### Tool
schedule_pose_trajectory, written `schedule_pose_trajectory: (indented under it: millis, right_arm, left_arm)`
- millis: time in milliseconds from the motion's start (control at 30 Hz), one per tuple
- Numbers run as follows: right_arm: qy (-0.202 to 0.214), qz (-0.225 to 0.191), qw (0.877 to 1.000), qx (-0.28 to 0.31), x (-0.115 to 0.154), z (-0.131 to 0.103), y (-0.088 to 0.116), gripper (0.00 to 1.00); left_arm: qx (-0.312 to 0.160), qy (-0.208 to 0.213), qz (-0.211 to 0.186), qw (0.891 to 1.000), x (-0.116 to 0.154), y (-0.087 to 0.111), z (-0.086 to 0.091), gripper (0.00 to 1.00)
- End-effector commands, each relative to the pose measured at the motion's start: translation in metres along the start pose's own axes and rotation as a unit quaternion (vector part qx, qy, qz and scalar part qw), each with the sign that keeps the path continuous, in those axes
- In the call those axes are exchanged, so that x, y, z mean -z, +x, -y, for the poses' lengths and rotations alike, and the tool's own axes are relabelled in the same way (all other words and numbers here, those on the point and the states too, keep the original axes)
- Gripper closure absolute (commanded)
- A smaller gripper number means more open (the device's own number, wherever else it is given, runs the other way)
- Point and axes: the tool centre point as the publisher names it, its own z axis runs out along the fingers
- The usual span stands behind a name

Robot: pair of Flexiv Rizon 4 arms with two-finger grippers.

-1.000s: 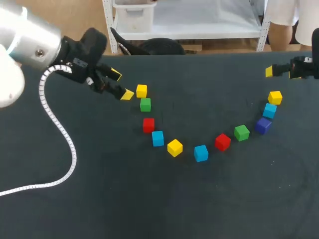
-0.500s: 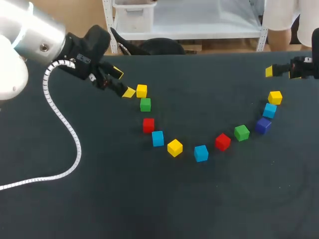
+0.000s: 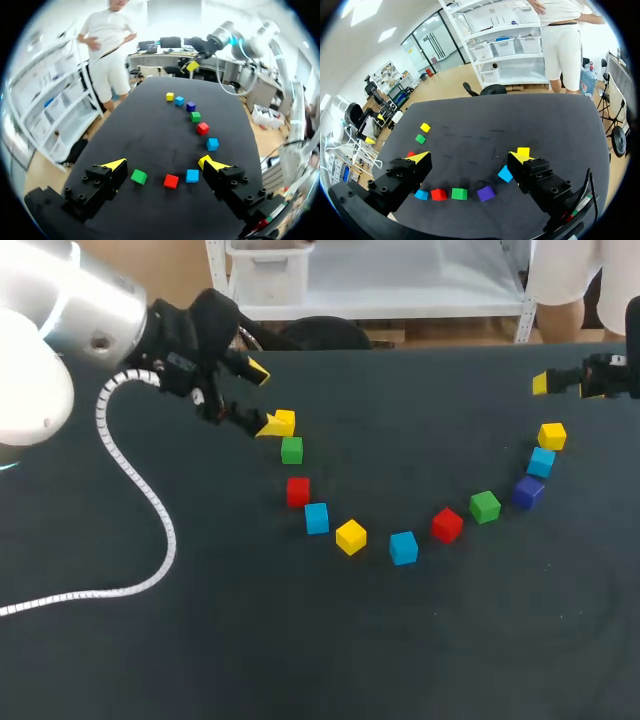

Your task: Place the blue cubes, place green cubes on the blue cubes, place the yellow cubes on the green cubes, then place the red cubes on the yellow cubes, and place purple cube on the red cubes.

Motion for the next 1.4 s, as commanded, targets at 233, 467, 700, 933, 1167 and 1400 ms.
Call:
schedule_pose_trajectory:
  millis: [233, 467, 700, 933, 1167, 1400]
  right_arm:
    - [0.001, 0.000, 1.000, 0.000, 0.001, -0.001, 0.000, 0.00]
    - [0.001, 0.000, 1.000, 0.000, 0.001, -0.001, 0.000, 0.00]
    - [0.001, 0.000, 1.000, 0.000, 0.001, -0.001, 0.000, 0.00]
    - [0.001, 0.000, 1.000, 0.000, 0.001, -0.001, 0.000, 0.00]
    - [0.001, 0.000, 1.000, 0.000, 0.001, -0.001, 0.000, 0.00]
    - [0.001, 0.000, 1.000, 0.000, 0.001, -0.001, 0.000, 0.00]
  left_arm:
    - [-0.017, 0.036, 0.003, 0.999, -0.030, 0.018, -0.029, 0.00]
    - [-0.008, 0.057, -0.031, 0.998, -0.039, 0.019, -0.028, 0.00]
    - [-0.022, 0.057, -0.035, 0.998, -0.038, 0.024, -0.018, 0.00]
    - [-0.002, 0.058, -0.049, 0.997, -0.037, 0.035, -0.009, 0.00]
    - [0.007, 0.054, -0.055, 0.997, -0.029, 0.044, -0.005, 0.00]
    - [0.005, 0.055, -0.057, 0.997, -0.029, 0.049, -0.002, 0.00]
